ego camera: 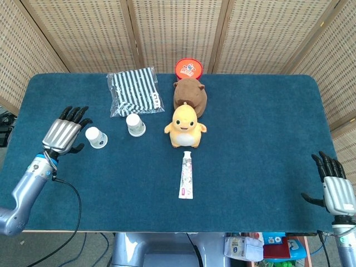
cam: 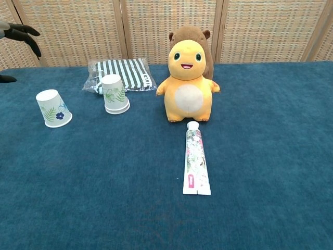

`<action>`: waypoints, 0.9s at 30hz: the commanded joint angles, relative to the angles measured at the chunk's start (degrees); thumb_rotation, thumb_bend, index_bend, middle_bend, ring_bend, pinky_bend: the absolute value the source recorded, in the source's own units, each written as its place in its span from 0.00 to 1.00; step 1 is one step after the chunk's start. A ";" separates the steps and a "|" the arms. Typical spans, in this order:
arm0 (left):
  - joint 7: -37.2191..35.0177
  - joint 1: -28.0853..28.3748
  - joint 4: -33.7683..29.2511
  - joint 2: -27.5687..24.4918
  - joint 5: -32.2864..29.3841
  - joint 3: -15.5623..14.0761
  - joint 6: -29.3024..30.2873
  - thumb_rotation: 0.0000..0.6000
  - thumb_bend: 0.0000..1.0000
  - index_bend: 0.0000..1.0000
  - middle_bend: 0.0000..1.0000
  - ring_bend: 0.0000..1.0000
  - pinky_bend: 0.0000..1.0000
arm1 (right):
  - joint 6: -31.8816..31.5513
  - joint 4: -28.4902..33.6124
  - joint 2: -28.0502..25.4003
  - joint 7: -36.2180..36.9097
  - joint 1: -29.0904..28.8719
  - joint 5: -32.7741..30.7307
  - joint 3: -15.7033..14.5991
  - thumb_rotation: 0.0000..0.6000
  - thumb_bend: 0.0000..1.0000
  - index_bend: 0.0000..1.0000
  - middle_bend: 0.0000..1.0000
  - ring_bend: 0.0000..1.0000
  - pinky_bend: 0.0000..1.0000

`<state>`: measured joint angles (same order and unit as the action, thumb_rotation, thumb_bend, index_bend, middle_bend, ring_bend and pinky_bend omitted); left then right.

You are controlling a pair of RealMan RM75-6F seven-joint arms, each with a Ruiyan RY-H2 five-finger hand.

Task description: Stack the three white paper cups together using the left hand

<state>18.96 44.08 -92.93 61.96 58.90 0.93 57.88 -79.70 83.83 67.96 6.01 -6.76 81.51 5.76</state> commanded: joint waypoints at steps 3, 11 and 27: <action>-4.53 -2.43 5.47 1.81 1.74 -0.37 -0.65 1.00 0.31 0.24 0.00 0.00 0.00 | -0.16 0.98 0.40 -1.87 -0.16 0.80 -0.59 1.00 0.08 0.00 0.00 0.00 0.00; -6.85 -2.07 13.78 5.78 -1.27 1.54 -6.20 1.00 0.31 0.25 0.00 0.00 0.00 | 0.16 1.27 0.53 -2.91 -0.30 0.64 -0.75 1.00 0.08 0.00 0.00 0.00 0.00; -2.30 1.61 24.26 14.57 -8.10 4.61 -13.95 1.00 0.31 0.26 0.00 0.00 0.00 | 0.19 0.90 0.41 -2.23 -0.27 0.42 -0.75 1.00 0.08 0.00 0.00 0.00 0.00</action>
<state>16.43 45.51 -68.91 76.28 51.06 5.36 44.14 -79.50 84.73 68.37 3.79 -7.03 81.93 5.01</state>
